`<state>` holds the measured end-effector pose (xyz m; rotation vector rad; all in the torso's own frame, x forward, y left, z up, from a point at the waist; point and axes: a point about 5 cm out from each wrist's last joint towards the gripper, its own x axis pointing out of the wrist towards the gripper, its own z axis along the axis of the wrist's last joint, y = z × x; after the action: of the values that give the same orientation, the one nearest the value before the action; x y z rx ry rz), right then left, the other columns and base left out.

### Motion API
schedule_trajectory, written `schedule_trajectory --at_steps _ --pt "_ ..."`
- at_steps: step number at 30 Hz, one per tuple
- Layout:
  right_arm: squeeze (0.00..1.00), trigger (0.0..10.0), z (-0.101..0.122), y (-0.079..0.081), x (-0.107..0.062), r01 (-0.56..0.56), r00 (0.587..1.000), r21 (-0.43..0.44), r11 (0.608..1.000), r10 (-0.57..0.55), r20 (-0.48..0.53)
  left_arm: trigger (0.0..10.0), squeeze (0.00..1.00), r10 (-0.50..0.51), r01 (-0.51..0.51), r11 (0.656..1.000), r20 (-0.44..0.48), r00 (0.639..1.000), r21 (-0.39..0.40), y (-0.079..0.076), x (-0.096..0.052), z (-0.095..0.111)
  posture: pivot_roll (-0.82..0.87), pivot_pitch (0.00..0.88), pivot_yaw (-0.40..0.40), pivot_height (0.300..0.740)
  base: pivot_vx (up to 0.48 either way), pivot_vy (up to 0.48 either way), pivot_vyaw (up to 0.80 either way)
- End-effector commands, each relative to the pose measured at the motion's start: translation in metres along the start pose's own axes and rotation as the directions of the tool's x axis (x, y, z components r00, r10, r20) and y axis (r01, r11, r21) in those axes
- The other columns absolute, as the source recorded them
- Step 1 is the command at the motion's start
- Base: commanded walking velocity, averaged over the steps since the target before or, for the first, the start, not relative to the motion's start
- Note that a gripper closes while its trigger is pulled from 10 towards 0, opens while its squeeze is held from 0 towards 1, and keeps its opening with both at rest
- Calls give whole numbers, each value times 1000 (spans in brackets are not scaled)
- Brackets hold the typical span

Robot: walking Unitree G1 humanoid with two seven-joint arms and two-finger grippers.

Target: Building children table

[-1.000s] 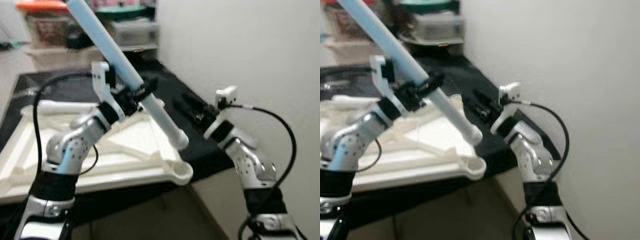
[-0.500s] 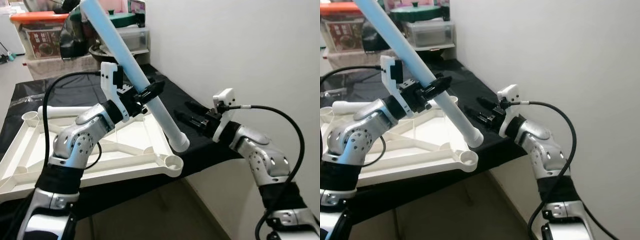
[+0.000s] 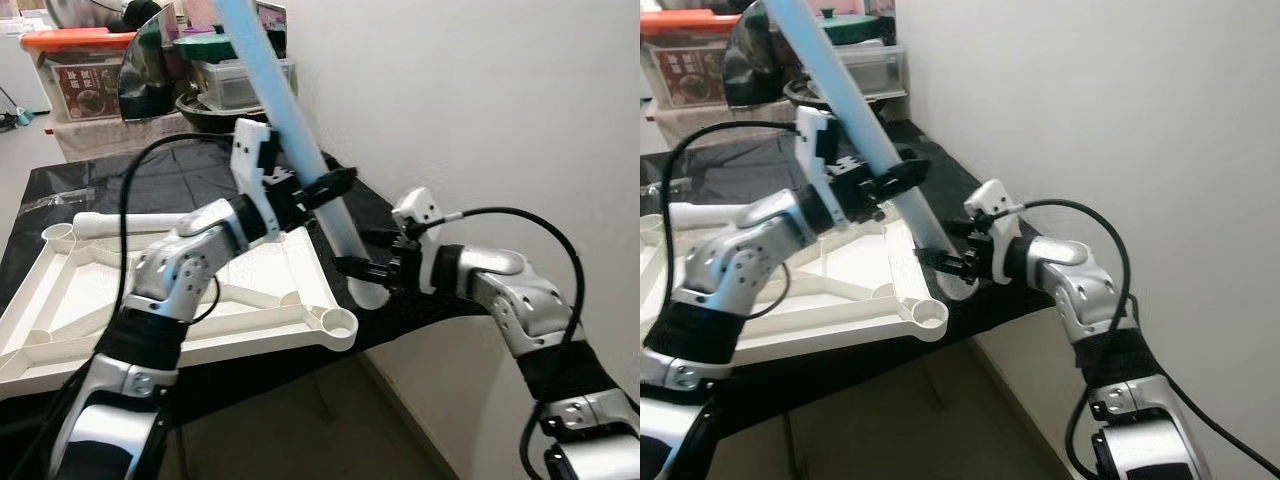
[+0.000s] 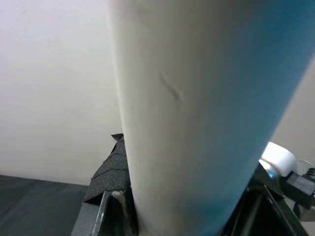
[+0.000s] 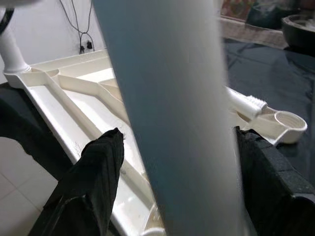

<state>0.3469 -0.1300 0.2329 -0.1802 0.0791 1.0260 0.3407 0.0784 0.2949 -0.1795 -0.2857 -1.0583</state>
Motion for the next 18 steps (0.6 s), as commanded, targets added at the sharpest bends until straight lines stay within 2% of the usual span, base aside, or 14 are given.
schedule_trajectory --at_steps 1,18 --pt "0 10000 3 4 6 -16 1000 -6 1000 15 -5 10000 0 -10 10 1000 1 1000 21 0 4 1 36 0 -25 740 0 0 0" --pt "0 10000 3 9 18 -51 998 13 999 52 -46 10000 0 -37 37 999 4 999 17 -4 11 -6 31 2 -23 740 0 0 0"
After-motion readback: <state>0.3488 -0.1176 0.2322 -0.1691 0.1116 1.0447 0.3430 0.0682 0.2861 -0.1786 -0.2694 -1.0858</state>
